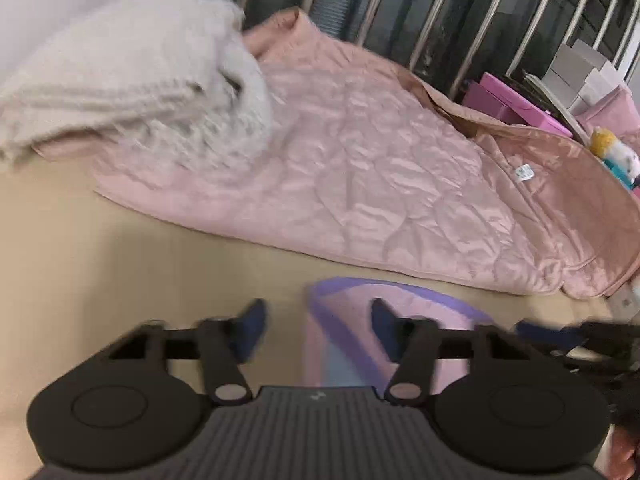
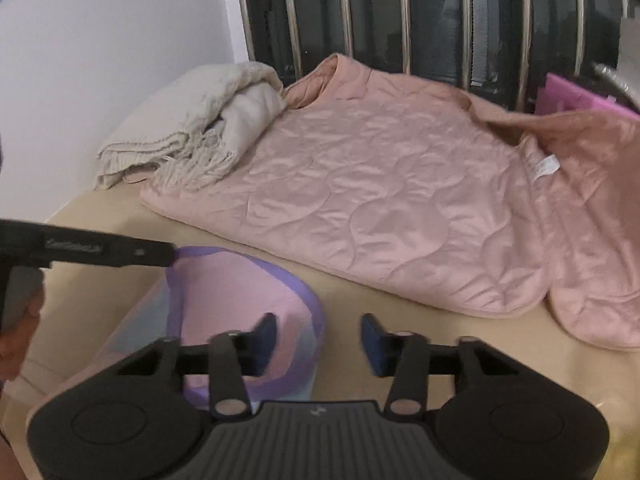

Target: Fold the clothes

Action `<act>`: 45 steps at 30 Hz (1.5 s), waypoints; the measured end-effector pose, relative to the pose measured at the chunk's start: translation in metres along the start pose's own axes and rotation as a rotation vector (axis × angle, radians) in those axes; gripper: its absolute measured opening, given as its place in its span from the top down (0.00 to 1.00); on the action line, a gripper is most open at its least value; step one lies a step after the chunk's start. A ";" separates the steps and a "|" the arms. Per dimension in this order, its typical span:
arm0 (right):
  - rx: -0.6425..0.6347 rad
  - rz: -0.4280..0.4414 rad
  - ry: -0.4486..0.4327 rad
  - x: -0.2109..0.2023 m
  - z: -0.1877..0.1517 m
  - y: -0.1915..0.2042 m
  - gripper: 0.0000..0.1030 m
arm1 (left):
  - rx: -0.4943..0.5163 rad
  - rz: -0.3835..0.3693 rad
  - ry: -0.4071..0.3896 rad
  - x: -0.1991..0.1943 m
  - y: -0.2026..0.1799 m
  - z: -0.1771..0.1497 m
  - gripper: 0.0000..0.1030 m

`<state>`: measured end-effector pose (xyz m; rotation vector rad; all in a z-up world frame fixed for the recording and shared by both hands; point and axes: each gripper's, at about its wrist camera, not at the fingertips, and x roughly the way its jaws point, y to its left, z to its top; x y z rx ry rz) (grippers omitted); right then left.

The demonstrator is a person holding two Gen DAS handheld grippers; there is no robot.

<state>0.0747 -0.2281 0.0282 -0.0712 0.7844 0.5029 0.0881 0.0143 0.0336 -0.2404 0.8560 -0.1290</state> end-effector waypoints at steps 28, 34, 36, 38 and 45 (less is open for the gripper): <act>-0.180 0.298 -0.281 -0.156 -0.101 0.047 0.57 | 0.018 -0.198 -0.232 -0.174 0.021 -0.142 0.52; -0.127 0.246 -0.173 -0.097 -0.100 0.072 0.81 | 0.015 -0.178 -0.169 -0.137 -0.004 -0.159 0.52; -0.076 0.220 -0.168 -0.093 -0.110 0.066 0.80 | 0.033 -0.161 -0.155 -0.132 -0.008 -0.166 0.52; 0.031 0.219 -0.185 -0.097 -0.118 0.050 0.69 | 0.049 -0.164 -0.140 -0.129 -0.011 -0.169 0.52; 0.064 0.143 -0.307 -0.119 -0.127 0.055 0.60 | -0.023 -0.181 -0.176 -0.132 -0.006 -0.161 0.49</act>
